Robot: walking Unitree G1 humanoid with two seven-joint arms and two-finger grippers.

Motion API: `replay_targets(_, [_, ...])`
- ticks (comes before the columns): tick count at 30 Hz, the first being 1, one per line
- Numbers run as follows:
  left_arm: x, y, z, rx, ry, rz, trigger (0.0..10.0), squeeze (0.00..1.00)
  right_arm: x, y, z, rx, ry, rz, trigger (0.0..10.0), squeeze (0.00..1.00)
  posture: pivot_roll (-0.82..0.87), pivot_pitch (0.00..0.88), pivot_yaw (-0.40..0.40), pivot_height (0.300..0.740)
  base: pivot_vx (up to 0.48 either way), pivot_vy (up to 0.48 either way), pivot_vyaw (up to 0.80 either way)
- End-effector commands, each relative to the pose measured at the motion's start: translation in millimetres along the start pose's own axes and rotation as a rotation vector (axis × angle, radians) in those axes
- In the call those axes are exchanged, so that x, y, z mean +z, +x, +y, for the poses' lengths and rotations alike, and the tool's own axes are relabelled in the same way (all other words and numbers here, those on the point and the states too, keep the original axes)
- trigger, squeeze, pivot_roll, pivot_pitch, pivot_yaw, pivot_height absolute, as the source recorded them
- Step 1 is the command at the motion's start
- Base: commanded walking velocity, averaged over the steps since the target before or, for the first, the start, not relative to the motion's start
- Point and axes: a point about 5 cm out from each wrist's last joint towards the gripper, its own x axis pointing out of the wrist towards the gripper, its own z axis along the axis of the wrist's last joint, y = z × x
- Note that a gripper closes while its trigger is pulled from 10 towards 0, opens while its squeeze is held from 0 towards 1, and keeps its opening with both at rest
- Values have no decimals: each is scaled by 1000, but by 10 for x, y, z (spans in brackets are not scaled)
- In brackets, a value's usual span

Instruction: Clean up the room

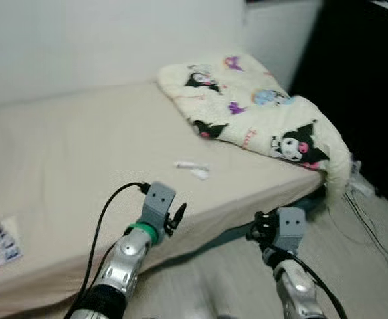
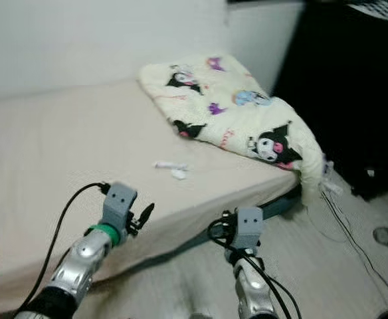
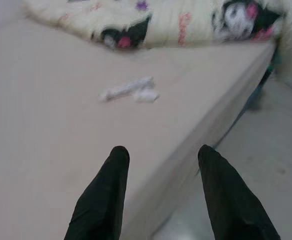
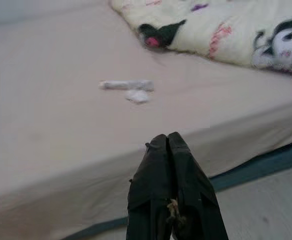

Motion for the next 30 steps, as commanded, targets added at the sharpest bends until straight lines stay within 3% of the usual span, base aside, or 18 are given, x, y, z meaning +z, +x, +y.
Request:
replay_targets(1, [-44, -22, -30, -4, -12, 11, 10000, 0, -42, -19, -10, -8, 13, 23, 10000, 0, -53, 50, 53, 740, 0, 0, 0])
replay_targets(5, [-27, -19, -25, -5, -11, 0, 10000, 0, -41, -16, -8, -9, 26, 21, 10000, 0, -54, 50, 54, 740, 85, 0, 0])
replay_targets(30, [-7, -2, -10, -4, 1, -5, 10000, 0, -41, -8, -1, -3, 22, 24, 10000, 0, -53, 45, 56, 740, 472, 0, 0])
